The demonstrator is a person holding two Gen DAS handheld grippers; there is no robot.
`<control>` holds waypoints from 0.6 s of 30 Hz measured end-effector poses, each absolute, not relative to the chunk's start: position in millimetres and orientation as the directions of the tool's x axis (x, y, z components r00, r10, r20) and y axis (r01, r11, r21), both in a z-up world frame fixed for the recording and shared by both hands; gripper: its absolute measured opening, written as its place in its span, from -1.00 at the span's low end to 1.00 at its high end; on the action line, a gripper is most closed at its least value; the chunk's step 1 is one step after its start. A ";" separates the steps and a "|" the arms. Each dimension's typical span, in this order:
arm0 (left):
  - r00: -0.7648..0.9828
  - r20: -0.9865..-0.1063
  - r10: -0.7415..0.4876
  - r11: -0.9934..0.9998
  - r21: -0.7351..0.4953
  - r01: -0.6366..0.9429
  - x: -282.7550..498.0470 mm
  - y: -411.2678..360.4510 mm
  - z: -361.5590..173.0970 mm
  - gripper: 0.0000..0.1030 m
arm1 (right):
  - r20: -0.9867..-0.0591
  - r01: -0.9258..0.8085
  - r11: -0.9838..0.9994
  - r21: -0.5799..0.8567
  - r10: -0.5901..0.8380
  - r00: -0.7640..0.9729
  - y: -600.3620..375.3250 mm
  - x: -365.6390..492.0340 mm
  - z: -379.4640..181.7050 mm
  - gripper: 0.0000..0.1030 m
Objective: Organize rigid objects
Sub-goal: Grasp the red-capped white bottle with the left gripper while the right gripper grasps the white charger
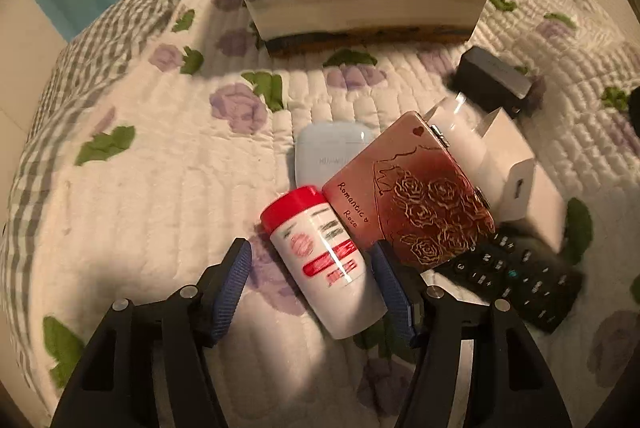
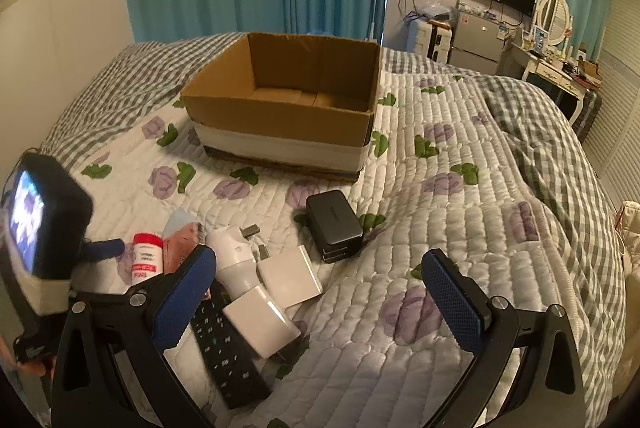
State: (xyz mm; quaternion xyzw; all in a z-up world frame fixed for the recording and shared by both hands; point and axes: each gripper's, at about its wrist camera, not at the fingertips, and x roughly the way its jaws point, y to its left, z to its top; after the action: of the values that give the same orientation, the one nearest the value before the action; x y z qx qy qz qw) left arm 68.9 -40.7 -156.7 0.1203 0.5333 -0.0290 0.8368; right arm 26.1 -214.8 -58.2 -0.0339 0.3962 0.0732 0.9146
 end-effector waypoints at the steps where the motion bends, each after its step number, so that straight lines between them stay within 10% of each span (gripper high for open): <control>1: 0.434 -0.897 0.081 0.968 0.175 0.181 67.6 -42.5 -156.0 0.19 | -0.734 -0.164 0.986 -0.003 0.109 0.670 -214.4 27.3 -59.7 1.00; 2: 0.435 -0.898 0.062 0.966 0.163 0.199 66.2 -44.0 -155.0 -0.05 | -0.741 -0.168 0.986 -0.001 0.112 0.662 -214.2 28.3 -60.6 1.00; 12: 0.522 -0.852 -0.038 0.978 0.076 0.196 51.1 -31.0 -106.7 -0.32 | -0.809 -0.306 0.950 -0.058 0.134 0.572 -192.4 27.4 -76.1 0.98; 18: 0.551 -0.834 -0.045 0.980 0.070 0.187 57.6 -18.6 -95.9 -0.36 | -0.904 -0.405 0.909 -0.103 0.085 0.419 -169.2 42.5 -120.2 0.50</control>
State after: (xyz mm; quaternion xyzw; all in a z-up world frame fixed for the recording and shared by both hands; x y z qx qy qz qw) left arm 57.6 -18.6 -95.9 0.0755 0.4694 -0.0662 0.8773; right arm 42.5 -169.2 -120.2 -0.1545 0.5182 0.1479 0.8281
